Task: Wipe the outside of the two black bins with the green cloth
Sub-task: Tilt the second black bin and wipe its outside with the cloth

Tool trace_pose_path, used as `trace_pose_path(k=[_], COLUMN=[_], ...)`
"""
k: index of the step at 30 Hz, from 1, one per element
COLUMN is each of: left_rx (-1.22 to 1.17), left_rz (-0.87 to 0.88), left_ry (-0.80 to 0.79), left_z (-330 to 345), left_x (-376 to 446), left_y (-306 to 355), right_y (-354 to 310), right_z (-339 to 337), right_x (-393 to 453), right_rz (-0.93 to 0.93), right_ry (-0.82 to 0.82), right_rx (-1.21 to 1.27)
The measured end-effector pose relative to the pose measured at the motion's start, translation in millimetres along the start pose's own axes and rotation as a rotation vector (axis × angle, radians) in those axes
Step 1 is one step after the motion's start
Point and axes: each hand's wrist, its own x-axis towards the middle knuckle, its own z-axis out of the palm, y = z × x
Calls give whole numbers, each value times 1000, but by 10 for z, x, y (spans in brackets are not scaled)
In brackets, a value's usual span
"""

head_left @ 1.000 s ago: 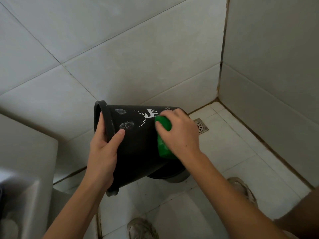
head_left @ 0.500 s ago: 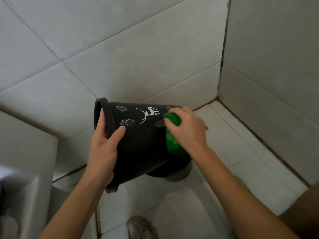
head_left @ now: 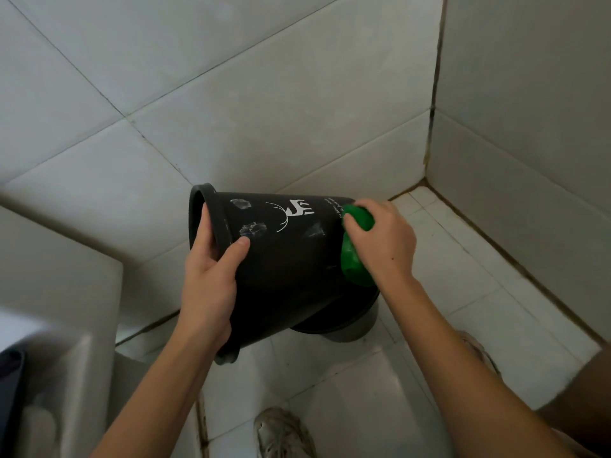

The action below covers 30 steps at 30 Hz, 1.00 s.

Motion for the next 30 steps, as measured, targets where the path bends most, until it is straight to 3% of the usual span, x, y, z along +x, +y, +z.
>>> trace_pose_path(k=[4, 6, 11, 13, 19, 21, 23, 27, 30], left_rx=[-31, -30, -30, -39, -58, -56, -52, -40, -54], left_rz=[-18, -30, -14, -21, -33, -29, -28, -31, -42], left_ry=[-11, -9, 1, 5, 9, -1, -2, 1, 7], left_z=[-41, -50, -38, -36, -36, -36, -41, -31, -25], left_x=[41, 29, 14, 23, 61, 56, 38, 26, 54], left_y=[-10, 1, -18, -19, -13, -23, -24, -20, 15], right_y=[-390, -267, 324, 328, -265, -226, -38, 350, 239], right_z=[5, 27, 20, 26, 126, 135, 131, 135, 170], right_x=[-289, -357, -134, -118, -667, -655, -530, -279, -329], right_rz=[-387, -428, 89, 120, -379, -464, -390, 16, 50], right_ry=[2, 25, 95, 107, 136, 141, 170, 213, 249], right_rx=[75, 102, 105, 80, 77, 65, 10, 11, 24])
